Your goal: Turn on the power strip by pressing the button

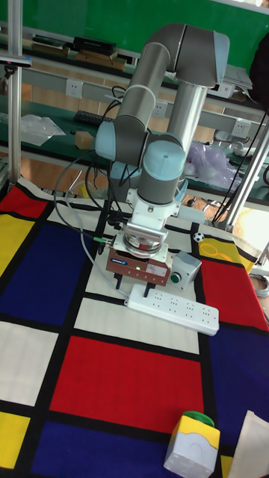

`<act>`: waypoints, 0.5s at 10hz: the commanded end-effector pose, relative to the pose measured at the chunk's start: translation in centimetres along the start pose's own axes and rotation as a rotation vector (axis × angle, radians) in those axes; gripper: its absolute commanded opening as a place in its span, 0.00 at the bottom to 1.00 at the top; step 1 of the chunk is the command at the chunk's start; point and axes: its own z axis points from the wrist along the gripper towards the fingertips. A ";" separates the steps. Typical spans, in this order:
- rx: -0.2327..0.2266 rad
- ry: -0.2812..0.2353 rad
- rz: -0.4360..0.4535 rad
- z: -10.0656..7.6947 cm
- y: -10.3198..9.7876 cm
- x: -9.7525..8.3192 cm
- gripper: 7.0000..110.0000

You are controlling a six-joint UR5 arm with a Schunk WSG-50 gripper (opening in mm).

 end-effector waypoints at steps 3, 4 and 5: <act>-0.013 0.004 0.009 0.1 0.3 0.0 0.57; -0.013 0.004 0.010 0.1 0.3 0.0 0.57; -0.011 0.007 0.011 0.1 0.3 0.0 0.57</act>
